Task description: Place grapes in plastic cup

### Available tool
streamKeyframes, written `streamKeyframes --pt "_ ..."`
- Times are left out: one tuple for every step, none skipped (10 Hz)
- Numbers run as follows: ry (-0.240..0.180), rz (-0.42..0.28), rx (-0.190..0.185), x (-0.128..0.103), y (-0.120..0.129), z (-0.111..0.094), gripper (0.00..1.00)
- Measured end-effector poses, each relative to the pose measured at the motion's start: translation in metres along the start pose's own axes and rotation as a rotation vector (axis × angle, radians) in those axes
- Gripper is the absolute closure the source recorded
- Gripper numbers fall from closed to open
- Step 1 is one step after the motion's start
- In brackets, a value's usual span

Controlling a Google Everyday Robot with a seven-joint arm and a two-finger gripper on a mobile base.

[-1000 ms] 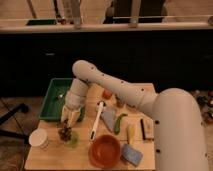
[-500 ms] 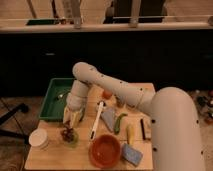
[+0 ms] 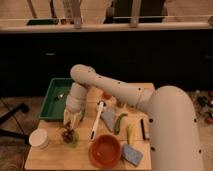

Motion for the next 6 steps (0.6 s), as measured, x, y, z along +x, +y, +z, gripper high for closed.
streamKeyframes --pt "0.013 -0.007 0.004 0.002 0.000 0.002 0.99" --pt "0.027 -0.012 0.012 0.003 -0.001 0.003 0.99" --pt "0.038 -0.015 0.015 0.005 0.000 0.004 0.99" --pt "0.048 -0.016 0.018 0.007 0.000 0.006 0.99" --pt "0.064 -0.015 0.022 0.009 -0.001 0.007 0.99" --pt "0.081 -0.006 0.025 0.012 -0.001 0.009 0.99"
